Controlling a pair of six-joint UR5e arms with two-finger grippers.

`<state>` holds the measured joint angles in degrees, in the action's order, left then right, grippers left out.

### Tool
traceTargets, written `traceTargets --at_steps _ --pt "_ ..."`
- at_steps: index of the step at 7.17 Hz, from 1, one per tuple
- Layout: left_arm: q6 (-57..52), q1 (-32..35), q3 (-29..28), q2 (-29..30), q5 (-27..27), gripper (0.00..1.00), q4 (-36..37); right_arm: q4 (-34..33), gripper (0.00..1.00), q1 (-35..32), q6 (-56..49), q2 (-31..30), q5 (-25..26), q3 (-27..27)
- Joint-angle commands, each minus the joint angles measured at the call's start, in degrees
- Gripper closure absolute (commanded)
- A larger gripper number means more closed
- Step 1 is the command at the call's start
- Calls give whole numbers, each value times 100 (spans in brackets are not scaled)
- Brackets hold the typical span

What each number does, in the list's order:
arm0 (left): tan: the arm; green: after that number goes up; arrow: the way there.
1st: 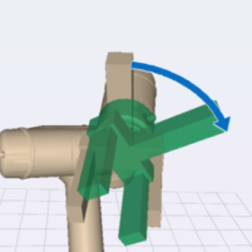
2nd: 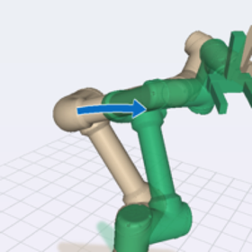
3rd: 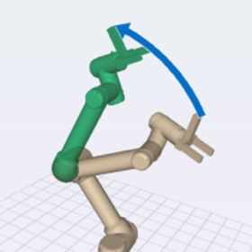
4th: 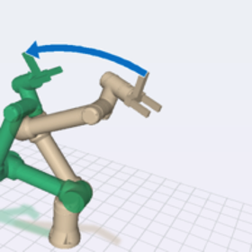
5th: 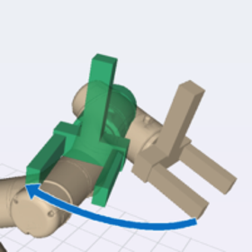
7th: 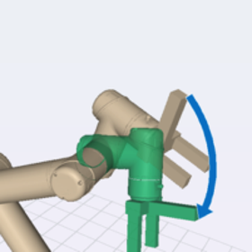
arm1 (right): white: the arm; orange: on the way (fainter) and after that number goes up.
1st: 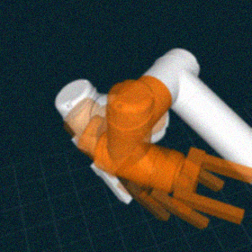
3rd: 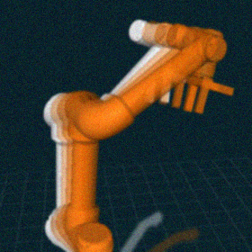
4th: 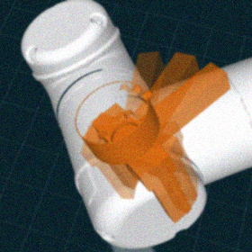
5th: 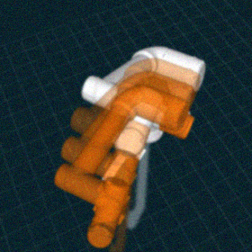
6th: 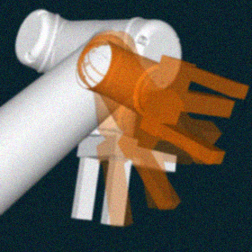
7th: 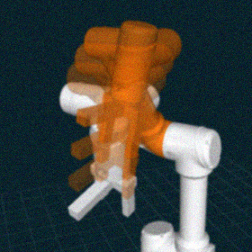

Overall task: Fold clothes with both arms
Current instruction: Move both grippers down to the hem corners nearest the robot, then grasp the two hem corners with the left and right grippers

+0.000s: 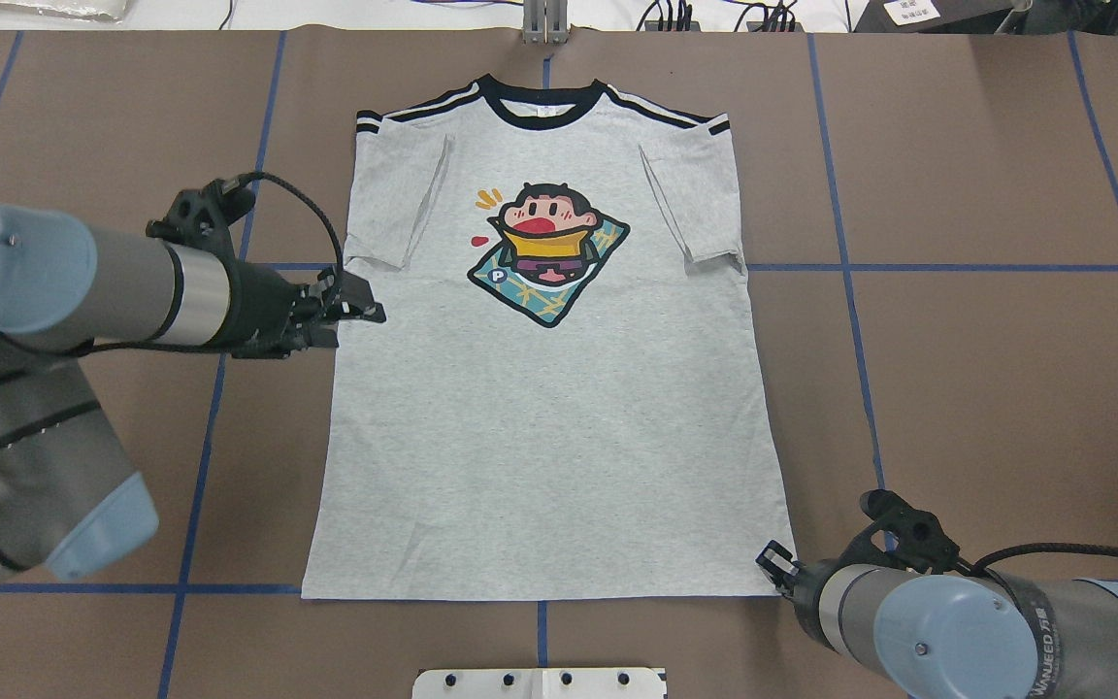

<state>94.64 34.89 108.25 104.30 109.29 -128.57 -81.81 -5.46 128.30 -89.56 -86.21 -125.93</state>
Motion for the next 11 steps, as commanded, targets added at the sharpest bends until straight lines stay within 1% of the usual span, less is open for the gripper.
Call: traceTargets --at_steps 1,2,3,4,7,8,11 --pt "729 -1094 625 -1030 -645 15 8 -10 100 70 -7 -9 -132 -80" --pt "1105 -1559 644 -1269 -898 18 25 -10 100 80 -16 -9 -133 -89" --pt "1318 -1903 679 -1307 -1127 21 426 -10 100 115 -7 0 -133 -89" --pt "1485 -2072 732 -1272 -1156 22 760 -10 100 115 -16 0 -124 -89" --pt "1628 -2258 732 -1272 -1217 25 1026 -10 100 115 -16 9 -124 -89" --pt "1628 -2259 732 -1272 -1217 31 1036 -10 100 115 -16 26 -115 -89" --pt "1628 -2337 732 -1281 -1217 35 1036 -10 100 124 -16 44 -124 -98"
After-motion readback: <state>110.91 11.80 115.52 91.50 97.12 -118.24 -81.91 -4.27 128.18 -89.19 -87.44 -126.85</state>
